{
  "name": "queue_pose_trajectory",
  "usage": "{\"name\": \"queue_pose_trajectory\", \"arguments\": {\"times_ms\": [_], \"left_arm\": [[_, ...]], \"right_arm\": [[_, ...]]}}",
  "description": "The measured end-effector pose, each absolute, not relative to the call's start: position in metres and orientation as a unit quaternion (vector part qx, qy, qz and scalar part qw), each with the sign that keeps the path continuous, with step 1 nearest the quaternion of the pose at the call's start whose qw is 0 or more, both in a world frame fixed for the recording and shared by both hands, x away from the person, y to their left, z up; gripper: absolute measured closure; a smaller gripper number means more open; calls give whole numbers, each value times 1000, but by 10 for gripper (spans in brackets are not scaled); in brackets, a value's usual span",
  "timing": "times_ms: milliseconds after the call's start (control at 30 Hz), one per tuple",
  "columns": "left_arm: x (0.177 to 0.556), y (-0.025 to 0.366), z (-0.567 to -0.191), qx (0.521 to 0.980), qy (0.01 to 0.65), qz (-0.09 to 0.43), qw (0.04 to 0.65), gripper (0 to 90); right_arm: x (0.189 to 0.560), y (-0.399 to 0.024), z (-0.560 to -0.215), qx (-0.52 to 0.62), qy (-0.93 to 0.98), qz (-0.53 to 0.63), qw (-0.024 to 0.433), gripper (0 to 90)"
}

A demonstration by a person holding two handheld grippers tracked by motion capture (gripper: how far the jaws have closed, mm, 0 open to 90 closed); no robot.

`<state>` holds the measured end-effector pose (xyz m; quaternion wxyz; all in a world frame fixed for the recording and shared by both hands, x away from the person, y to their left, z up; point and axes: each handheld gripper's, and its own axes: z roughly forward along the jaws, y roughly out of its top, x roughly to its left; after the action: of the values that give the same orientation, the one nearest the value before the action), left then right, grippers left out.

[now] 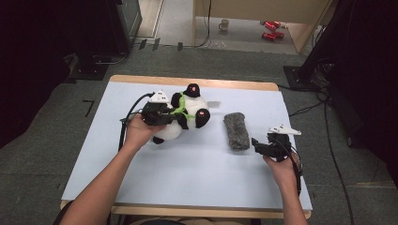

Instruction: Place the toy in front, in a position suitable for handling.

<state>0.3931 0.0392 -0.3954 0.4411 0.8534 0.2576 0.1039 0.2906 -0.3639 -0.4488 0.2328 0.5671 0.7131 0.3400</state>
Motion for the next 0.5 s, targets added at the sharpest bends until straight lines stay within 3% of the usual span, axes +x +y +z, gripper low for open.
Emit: {"name": "queue_pose_trajectory", "arguments": {"times_ms": [500], "left_arm": [[327, 42, -392, 873, 228, 56, 427, 751]], "right_arm": [[319, -336, -443, 541, 721, 369, 227, 314]]}}
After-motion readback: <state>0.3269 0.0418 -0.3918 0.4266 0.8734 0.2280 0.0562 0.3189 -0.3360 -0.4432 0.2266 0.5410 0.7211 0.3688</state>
